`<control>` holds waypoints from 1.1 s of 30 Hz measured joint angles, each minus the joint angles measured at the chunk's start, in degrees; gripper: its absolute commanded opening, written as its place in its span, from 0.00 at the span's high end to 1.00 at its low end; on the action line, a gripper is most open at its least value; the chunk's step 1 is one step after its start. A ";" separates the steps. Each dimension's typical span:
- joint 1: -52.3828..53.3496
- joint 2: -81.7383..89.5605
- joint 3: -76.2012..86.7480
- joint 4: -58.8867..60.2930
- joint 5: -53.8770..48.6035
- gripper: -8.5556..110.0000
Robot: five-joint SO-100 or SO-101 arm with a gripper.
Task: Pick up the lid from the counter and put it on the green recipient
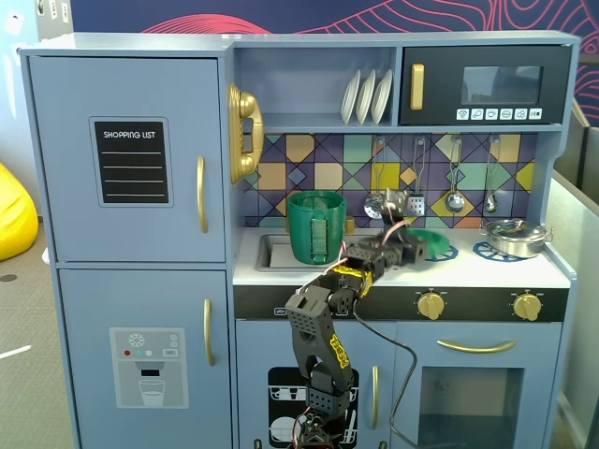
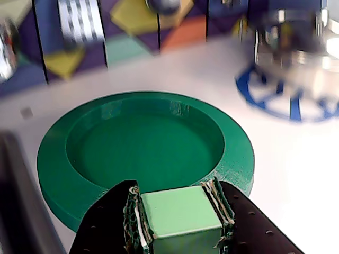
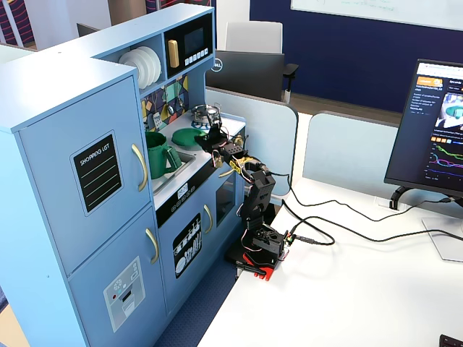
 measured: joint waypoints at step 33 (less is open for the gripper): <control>-27.33 -2.11 -38.06 29.79 -2.20 0.93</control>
